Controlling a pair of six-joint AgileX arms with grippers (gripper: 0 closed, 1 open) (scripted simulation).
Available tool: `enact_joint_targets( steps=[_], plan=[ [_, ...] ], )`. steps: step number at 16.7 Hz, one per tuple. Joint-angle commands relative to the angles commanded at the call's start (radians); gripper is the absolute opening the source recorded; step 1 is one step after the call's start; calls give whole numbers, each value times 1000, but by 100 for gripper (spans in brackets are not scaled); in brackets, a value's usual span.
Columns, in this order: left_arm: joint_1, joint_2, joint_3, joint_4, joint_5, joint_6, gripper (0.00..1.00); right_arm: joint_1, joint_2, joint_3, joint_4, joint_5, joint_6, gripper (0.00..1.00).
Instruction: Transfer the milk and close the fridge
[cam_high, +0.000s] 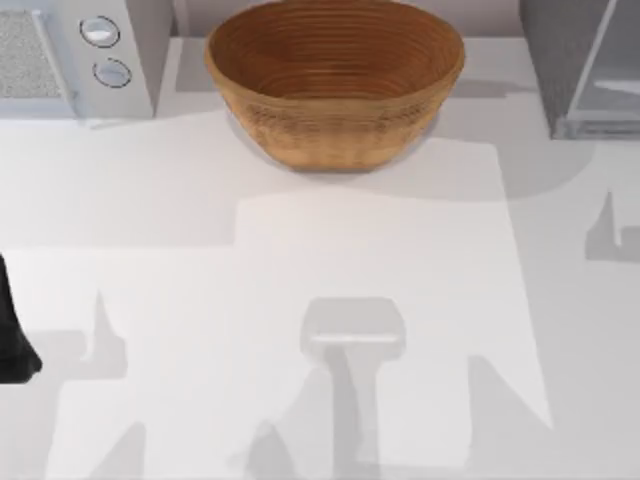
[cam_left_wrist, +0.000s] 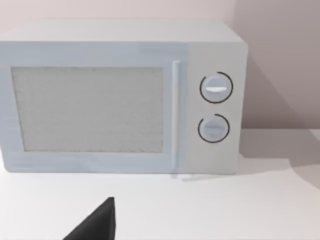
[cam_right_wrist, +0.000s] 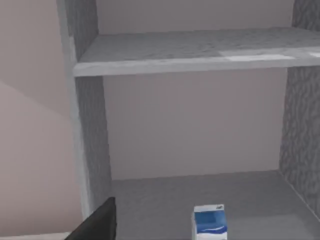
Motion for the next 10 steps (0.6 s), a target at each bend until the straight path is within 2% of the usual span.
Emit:
enact_joint_targets(
  steps=[5,10],
  plan=[
    [0,0,0,0,0,0,100,72,-474,-275,-198,29,-26,100],
    [0,0,0,0,0,0,100,125,-702,-442,-305,42,-43,100]
  ],
)
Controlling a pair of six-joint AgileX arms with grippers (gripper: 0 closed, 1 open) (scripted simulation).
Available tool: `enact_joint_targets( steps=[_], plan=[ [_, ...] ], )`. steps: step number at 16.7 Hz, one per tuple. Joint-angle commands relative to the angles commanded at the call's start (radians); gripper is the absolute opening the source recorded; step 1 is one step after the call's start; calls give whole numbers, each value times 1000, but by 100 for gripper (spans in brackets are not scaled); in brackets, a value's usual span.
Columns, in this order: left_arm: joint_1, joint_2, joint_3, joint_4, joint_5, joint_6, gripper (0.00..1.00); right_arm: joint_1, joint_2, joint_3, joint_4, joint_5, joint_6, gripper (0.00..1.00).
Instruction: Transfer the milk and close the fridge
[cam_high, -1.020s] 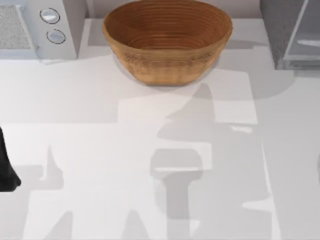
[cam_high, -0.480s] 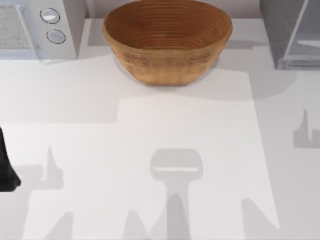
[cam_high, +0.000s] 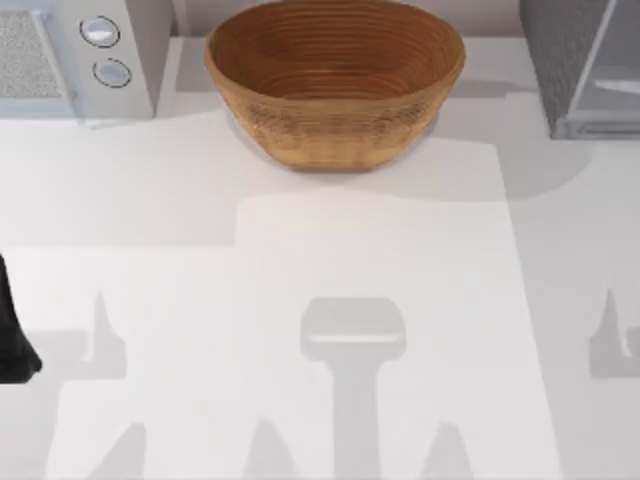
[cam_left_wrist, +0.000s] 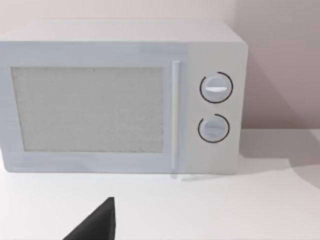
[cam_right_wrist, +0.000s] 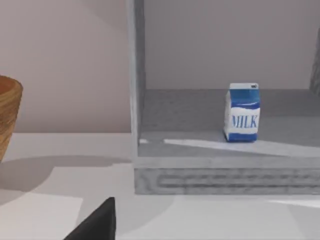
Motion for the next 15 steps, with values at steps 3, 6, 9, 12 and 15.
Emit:
enact_joint_targets(
  steps=[3,6,9,12,15],
  plan=[
    [0,0,0,0,0,0,100,4,-17,-14,-8,1,-1,100],
    [0,0,0,0,0,0,100,1,-13,-11,-7,1,0,100],
    [0,0,0,0,0,0,100,4,-37,9,-40,-2,0,100],
    [0,0,0,0,0,0,100,10,-119,76,-168,-7,-2,100],
    [0,0,0,0,0,0,100,13,-239,175,-378,-8,-8,100]
  ],
)
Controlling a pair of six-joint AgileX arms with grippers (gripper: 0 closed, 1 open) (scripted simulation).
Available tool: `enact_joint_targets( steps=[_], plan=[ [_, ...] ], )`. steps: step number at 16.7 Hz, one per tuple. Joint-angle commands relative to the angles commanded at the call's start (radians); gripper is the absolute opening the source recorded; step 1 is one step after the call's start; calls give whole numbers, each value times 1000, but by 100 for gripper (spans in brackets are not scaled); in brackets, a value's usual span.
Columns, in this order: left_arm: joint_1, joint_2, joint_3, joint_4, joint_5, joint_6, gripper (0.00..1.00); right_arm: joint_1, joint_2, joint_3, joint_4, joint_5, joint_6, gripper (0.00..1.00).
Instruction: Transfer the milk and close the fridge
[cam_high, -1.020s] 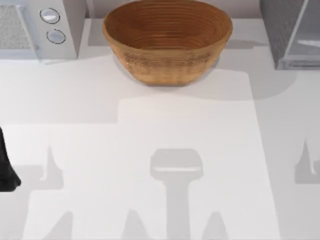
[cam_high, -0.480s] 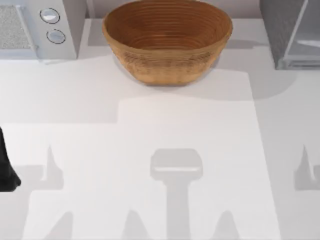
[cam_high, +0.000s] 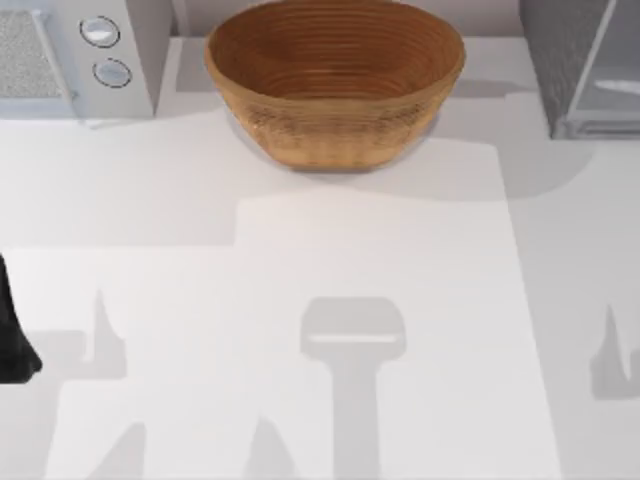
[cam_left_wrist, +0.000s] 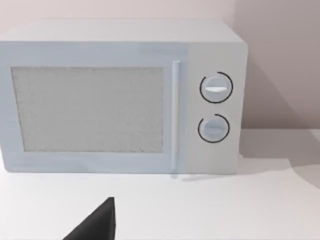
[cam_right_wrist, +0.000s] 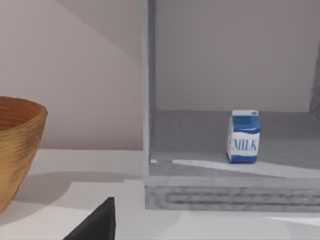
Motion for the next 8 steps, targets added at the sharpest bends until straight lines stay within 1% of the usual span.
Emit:
enact_joint_targets(
  steps=[8],
  plan=[
    [0,0,0,0,0,0,100,-2,-373,305,-703,8,-13,100]
  ],
)
